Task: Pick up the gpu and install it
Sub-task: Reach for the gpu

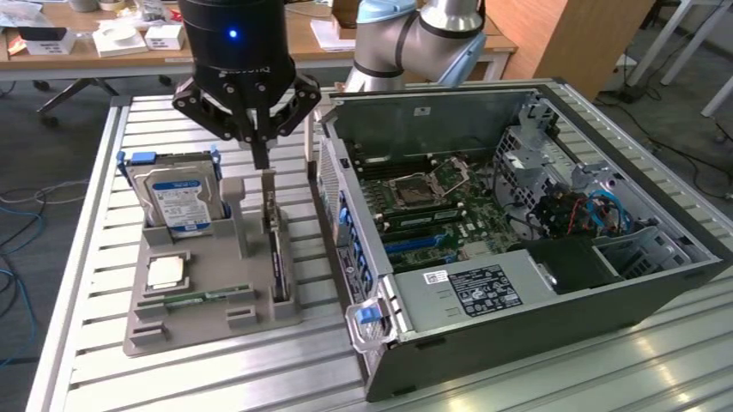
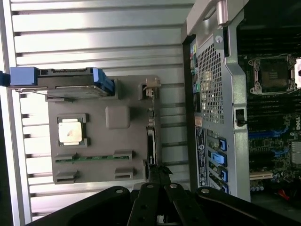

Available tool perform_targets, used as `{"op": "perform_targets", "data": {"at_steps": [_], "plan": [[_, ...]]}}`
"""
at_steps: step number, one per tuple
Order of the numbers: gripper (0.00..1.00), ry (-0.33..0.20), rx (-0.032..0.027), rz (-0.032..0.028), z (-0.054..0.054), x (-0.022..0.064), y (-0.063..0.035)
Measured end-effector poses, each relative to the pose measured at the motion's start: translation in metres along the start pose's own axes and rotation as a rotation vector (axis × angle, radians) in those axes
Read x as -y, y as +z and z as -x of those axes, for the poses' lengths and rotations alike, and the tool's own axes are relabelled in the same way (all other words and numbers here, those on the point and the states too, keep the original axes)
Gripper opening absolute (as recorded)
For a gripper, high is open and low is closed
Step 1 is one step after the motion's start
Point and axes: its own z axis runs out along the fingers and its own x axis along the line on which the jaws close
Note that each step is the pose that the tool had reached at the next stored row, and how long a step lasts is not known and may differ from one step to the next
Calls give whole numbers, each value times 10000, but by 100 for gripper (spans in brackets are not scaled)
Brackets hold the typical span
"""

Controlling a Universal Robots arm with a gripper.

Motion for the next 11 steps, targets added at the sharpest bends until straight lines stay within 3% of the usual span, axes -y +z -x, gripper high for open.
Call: {"op": "perform_targets", "data": {"at_steps": [11], "plan": [[10, 1, 1, 1, -49, 6, 22]]}}
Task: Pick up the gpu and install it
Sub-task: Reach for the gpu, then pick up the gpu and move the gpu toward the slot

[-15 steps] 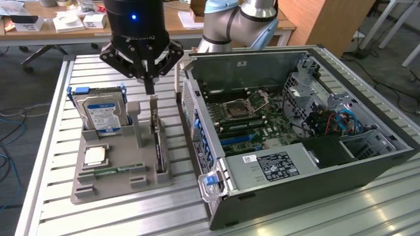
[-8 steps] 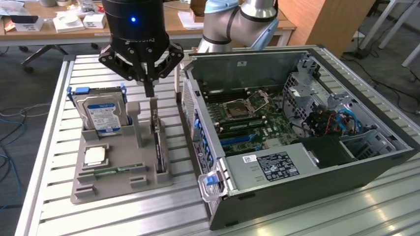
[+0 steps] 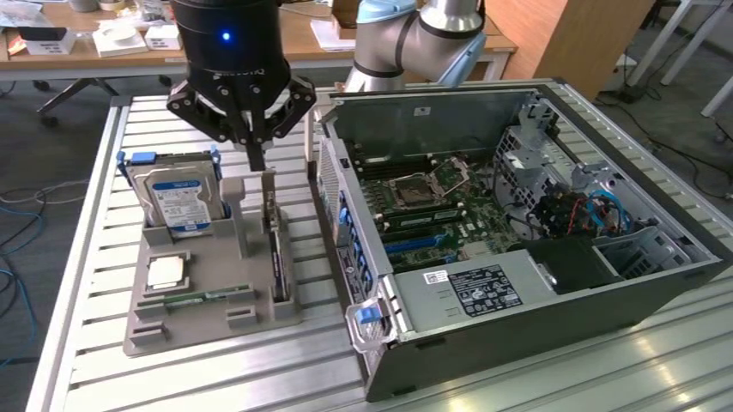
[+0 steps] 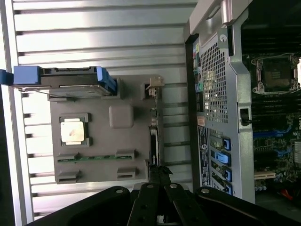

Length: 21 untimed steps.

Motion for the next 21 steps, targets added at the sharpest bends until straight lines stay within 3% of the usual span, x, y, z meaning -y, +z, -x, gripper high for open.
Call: {"op": "perform_targets", "data": {"at_steps": [6, 21], "plan": [[10, -1, -2, -2, -5, 3, 66], [10, 0, -1, -1, -7, 4, 102]]}}
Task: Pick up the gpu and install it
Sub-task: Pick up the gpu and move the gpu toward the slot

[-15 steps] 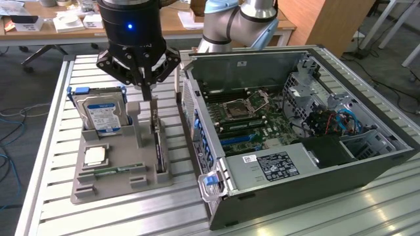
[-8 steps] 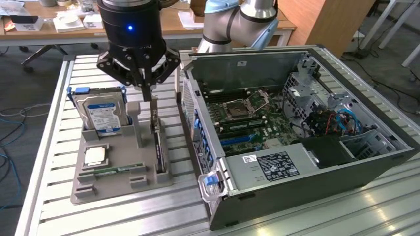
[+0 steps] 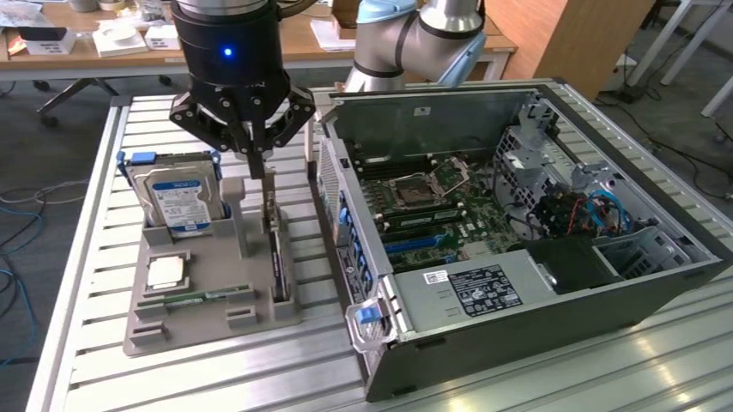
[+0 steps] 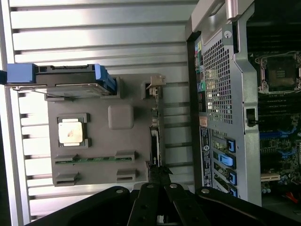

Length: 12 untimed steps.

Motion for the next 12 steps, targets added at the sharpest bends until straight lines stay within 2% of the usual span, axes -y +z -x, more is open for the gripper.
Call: {"op": "perform_targets", "data": {"at_steps": [10, 12], "plan": [[11, 0, 0, 0, 0, 0, 0], [23, 0, 0, 0, 0, 0, 0]]}}
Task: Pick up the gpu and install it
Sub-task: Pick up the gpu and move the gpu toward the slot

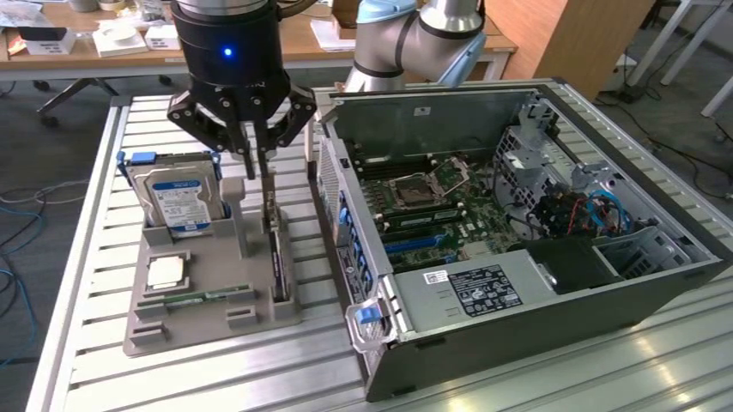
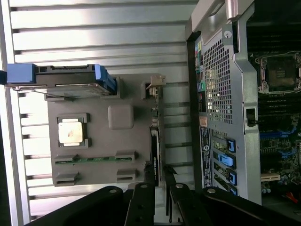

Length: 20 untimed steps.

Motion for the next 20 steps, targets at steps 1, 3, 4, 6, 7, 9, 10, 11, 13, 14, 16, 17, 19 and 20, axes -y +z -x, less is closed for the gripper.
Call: {"op": "perform_targets", "data": {"at_steps": [1, 3, 4, 6, 7, 9, 10, 11, 13, 14, 16, 17, 19, 20], "plan": [[23, 0, 0, 0, 0, 0, 0], [35, 0, 0, 0, 0, 0, 0], [35, 0, 0, 0, 0, 0, 0], [41, 0, 0, 0, 0, 0, 0], [41, 0, 0, 0, 0, 0, 0], [41, 0, 0, 0, 0, 0, 0], [41, 0, 0, 0, 0, 0, 0], [41, 0, 0, 0, 0, 0, 0], [41, 0, 3, 3, -1, 1, 16], [41, 0, 2, 2, -1, 1, 29], [41, 0, 1, 1, -3, 2, 63], [41, 0, 0, 1, -4, 3, 81], [41, 0, -1, 0, -5, 5, 117], [41, 0, -1, -1, -6, 6, 136]]}}
